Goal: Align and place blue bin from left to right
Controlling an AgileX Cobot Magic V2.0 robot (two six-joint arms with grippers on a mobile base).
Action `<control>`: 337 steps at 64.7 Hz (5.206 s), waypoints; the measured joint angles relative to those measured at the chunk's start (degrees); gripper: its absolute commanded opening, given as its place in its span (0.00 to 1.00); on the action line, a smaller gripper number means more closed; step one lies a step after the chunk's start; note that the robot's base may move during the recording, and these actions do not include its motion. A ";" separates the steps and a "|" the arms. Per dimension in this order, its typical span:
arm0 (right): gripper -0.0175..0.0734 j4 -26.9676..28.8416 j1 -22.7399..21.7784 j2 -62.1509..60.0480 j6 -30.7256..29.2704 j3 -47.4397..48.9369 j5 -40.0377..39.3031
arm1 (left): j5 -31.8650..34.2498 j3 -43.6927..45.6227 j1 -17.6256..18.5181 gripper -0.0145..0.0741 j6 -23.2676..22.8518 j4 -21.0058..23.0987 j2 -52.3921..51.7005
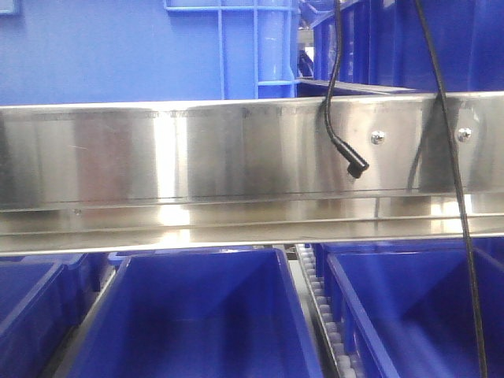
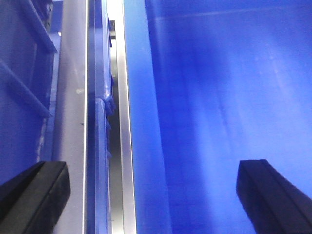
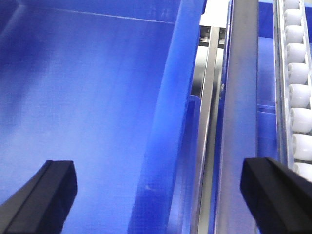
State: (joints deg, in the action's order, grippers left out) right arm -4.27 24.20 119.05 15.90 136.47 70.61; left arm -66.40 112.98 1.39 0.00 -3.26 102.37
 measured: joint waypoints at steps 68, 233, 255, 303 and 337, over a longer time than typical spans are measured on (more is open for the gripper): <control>0.12 -0.16 0.12 1.28 0.54 0.10 -0.64 | 0.73 -0.84 0.00 0.16 -0.31 0.49 0.91; 0.12 -7.74 -0.44 -10.13 -1.86 7.89 5.05 | 2.71 5.11 8.15 0.14 -6.16 1.70 -9.56; 0.12 -7.83 -0.44 -10.13 -1.96 7.89 4.07 | 2.83 5.11 8.15 0.14 -6.16 1.39 -9.56; 0.12 -7.83 -0.44 -10.13 -1.96 7.89 3.66 | 2.93 5.11 8.15 0.14 -6.16 1.27 -9.56; 0.12 -7.94 -0.44 -10.02 -1.96 7.89 3.56 | 3.17 5.11 8.15 0.14 -6.16 1.15 -9.56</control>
State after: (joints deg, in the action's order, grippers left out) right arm -12.22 23.76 109.02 13.94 144.36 74.17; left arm -63.22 118.09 9.54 -6.16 -2.11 92.81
